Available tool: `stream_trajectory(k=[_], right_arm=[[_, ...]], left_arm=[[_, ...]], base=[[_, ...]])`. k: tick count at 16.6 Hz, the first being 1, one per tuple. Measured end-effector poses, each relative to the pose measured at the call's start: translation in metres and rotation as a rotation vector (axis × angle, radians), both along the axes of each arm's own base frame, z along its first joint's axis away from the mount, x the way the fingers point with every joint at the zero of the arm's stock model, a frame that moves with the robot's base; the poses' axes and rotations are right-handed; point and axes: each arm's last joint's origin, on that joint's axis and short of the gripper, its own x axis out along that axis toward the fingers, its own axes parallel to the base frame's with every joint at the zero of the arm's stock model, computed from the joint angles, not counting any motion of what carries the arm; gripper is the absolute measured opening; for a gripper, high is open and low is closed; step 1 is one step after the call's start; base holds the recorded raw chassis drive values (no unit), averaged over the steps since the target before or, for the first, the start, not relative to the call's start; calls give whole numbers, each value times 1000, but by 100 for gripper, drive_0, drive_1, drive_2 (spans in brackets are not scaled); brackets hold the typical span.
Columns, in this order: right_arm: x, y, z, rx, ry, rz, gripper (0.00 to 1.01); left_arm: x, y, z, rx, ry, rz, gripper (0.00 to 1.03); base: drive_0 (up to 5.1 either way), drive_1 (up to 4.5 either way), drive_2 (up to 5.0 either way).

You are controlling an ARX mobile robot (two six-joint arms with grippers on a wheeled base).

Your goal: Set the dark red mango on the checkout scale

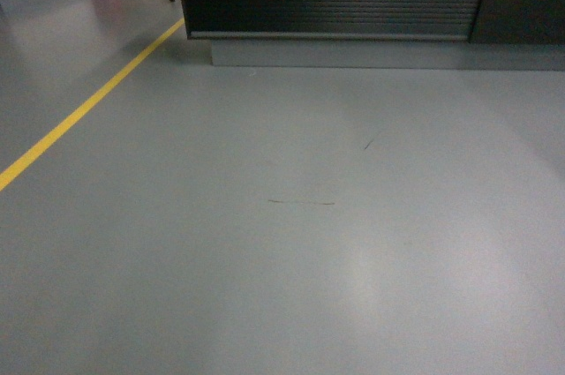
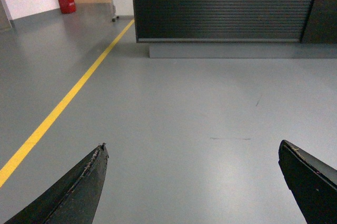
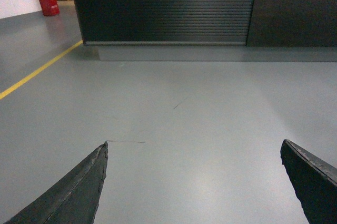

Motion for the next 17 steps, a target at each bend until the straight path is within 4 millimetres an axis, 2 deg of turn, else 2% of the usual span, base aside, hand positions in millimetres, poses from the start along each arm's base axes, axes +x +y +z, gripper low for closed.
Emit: stream_trajectory(k=[17], right_arm=[[0, 0, 0, 0, 0, 0, 98]], left_arm=[[0, 0, 0, 0, 0, 0, 98]], base=[[0, 0, 0]])
